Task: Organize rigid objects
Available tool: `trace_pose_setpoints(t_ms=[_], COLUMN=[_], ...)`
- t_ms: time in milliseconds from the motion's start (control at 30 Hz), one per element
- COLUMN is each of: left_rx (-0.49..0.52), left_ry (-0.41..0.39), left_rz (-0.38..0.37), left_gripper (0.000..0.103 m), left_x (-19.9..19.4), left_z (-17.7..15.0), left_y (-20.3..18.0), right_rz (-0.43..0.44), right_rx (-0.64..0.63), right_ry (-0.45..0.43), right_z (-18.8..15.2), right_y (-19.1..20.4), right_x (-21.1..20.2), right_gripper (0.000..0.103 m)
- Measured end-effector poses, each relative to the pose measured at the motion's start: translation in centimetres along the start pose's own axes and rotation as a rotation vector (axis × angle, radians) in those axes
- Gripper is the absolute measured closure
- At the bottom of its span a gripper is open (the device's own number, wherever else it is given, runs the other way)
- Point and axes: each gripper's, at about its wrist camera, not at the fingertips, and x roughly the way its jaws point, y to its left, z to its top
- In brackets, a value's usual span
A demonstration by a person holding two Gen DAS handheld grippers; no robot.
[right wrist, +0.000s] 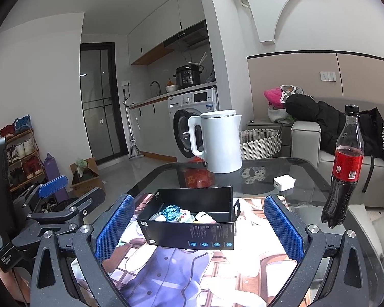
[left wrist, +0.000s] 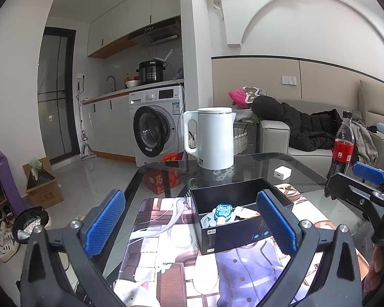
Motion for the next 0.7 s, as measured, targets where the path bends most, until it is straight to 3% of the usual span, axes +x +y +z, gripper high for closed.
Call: trace_pose_setpoints(t_ms=[700], left_rx=[0.001], left_ry=[0.002], left_rz=[-0.008], left_gripper=[0.000], left_x=[-0.31], left_z=[0.32], left_y=[0.13], right_rz=[0.002], right_rx=[-0.008], right_ry=[0.020], right_z=[-0.44], right_y=[0.33], right_x=[0.54], right_gripper=[0.000])
